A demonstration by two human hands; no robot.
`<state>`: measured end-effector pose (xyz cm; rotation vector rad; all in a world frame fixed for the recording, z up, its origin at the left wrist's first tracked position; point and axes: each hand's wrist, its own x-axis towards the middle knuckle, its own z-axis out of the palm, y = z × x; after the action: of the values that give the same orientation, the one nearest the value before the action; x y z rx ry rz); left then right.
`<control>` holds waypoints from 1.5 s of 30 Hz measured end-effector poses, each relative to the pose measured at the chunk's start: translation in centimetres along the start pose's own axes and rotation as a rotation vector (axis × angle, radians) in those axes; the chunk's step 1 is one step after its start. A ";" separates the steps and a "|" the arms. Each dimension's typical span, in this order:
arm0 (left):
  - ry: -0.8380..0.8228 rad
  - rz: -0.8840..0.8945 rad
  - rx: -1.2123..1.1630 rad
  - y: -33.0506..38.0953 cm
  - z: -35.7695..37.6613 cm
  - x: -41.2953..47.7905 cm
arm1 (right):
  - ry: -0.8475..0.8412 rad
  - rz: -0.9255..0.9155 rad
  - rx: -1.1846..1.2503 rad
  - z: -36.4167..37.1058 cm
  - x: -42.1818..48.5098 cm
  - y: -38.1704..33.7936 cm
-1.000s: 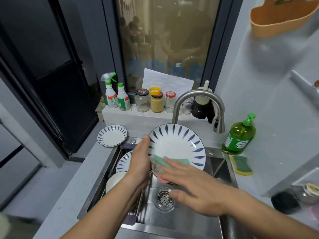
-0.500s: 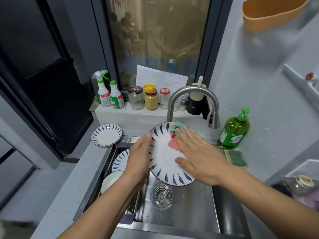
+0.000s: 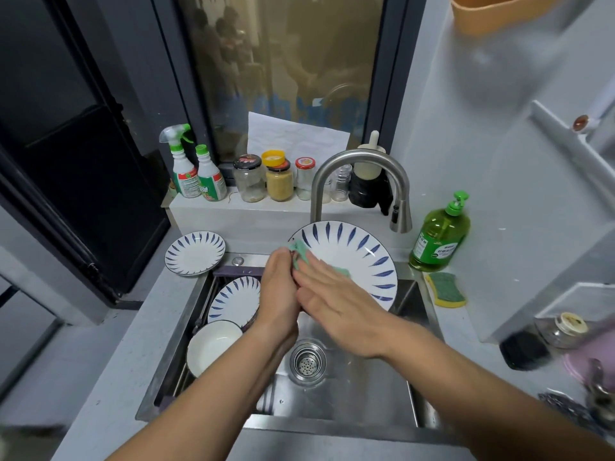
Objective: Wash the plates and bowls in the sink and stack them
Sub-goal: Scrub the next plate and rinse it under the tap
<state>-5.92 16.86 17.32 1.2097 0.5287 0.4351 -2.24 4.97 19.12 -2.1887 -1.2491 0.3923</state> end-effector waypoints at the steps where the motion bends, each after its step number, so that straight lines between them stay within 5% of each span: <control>1: 0.025 -0.023 -0.034 0.4 -0.2 0.2 | -0.019 -0.036 -0.011 -0.2 -0.3 -0.3; 5: 0.099 -0.067 -0.081 1.2 -2.1 1.4 | -0.019 -0.245 -0.142 -0.9 -3.7 0.1; 11: 0.050 -0.282 -0.107 1.6 -2.4 1.0 | 0.226 -0.255 -0.383 -4.1 -5.1 5.7; 17: 0.005 -0.520 -0.123 1.5 -1.6 1.4 | 0.442 -0.178 0.021 -2.5 -5.1 5.7; 21: 0.043 -0.553 -0.083 1.1 -2.0 2.3 | 0.385 -0.081 0.108 -3.2 -5.3 5.0; 27: 0.055 -0.540 -0.066 0.9 -1.9 2.6 | 0.293 0.023 -0.091 -3.4 -5.6 4.9; 35: 0.067 -0.573 -0.004 2.0 -1.2 2.3 | 0.225 0.116 0.110 -4.6 -5.0 3.1; 45: -0.048 -0.613 -0.118 3.1 -0.9 1.2 | 0.395 0.088 0.114 -3.5 -3.6 2.6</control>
<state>-5.64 19.16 19.82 0.8852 0.7852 -0.0843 -0.55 -0.36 20.20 -2.0977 -0.8956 0.0555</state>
